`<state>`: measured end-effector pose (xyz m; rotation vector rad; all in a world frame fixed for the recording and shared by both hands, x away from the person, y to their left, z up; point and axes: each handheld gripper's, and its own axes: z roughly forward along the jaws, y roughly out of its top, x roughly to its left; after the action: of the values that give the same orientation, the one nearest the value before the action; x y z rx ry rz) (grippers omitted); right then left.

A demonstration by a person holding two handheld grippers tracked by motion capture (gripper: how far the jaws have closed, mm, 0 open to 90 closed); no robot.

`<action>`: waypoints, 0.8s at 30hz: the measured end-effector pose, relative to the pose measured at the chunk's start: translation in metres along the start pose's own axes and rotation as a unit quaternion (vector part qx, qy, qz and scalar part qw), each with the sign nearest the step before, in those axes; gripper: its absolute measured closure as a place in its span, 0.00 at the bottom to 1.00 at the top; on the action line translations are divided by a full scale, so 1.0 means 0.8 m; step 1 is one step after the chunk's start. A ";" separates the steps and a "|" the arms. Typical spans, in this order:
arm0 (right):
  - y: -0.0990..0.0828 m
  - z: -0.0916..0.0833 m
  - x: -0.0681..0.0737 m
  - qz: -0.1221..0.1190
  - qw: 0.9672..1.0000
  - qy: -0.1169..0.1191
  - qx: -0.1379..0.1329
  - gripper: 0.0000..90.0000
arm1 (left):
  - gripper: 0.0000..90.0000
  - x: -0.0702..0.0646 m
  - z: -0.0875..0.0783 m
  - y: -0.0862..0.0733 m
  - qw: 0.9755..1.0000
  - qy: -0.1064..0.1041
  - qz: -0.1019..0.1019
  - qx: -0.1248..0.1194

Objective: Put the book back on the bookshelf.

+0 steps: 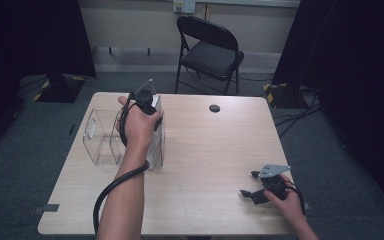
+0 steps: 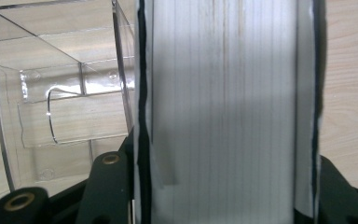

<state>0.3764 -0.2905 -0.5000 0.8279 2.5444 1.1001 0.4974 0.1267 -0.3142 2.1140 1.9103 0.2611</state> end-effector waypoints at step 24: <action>0.000 0.001 0.000 0.002 1.000 0.002 -0.003 0.13 | 0.48 0.003 -0.019 -0.013 0.998 -0.032 0.023 -0.042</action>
<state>0.3765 -0.2902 -0.5004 0.8293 2.5438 1.1109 0.4832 0.1312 -0.3029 2.0881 1.7851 0.2763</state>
